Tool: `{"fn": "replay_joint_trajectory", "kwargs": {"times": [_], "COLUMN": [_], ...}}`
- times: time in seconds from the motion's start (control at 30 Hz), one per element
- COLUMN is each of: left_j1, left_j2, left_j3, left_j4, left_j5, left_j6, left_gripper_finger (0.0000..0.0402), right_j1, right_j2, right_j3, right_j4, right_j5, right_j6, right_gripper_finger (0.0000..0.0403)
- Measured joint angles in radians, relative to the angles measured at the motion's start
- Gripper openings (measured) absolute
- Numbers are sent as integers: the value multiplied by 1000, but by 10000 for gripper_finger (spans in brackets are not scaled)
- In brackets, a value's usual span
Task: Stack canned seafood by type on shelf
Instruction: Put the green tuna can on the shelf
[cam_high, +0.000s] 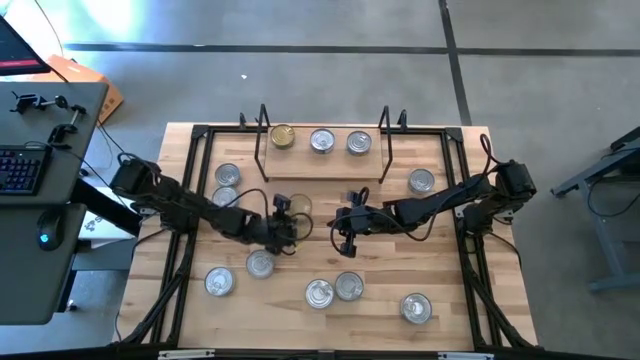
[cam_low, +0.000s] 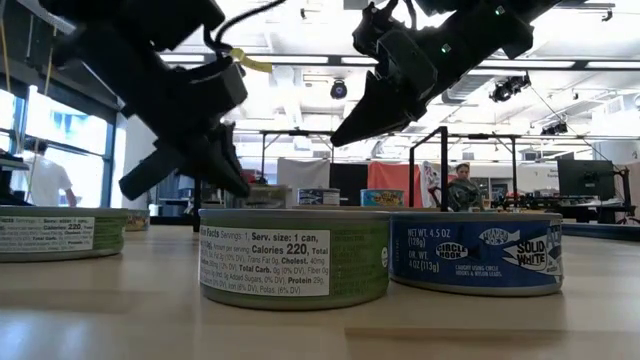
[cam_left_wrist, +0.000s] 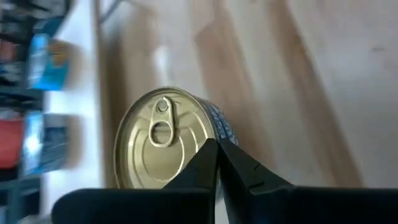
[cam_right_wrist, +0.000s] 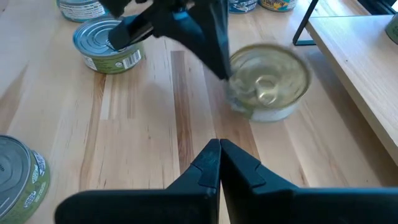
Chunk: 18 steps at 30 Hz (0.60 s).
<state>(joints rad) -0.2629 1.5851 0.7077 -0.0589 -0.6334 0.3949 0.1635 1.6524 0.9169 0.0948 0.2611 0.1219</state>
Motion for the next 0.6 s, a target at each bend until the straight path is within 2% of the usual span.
{"fn": "replay_joint_trajectory", "kwargs": {"times": [0.23, 0.37, 0.47, 0.6], "left_j1": [-23, 41, 127, 256], "left_j2": [-1, -6, -24, -40], "left_j3": [23, 23, 23, 23], "left_j4": [-10, -1, 0, -6], "left_j5": [-161, -224, -179, -49], "left_j6": [0, -2, -28, -34], "left_gripper_finger": [0, 0, 0, 0], "right_j1": [0, 0, 0, 0], "right_j2": [0, 0, 0, 0], "right_j3": [0, 0, 0, 0], "right_j4": [0, 0, 0, 0], "right_j5": [0, 0, 0, 0], "right_j6": [0, 0, 0, -10], "right_gripper_finger": [0, 0, 0, 0]}}
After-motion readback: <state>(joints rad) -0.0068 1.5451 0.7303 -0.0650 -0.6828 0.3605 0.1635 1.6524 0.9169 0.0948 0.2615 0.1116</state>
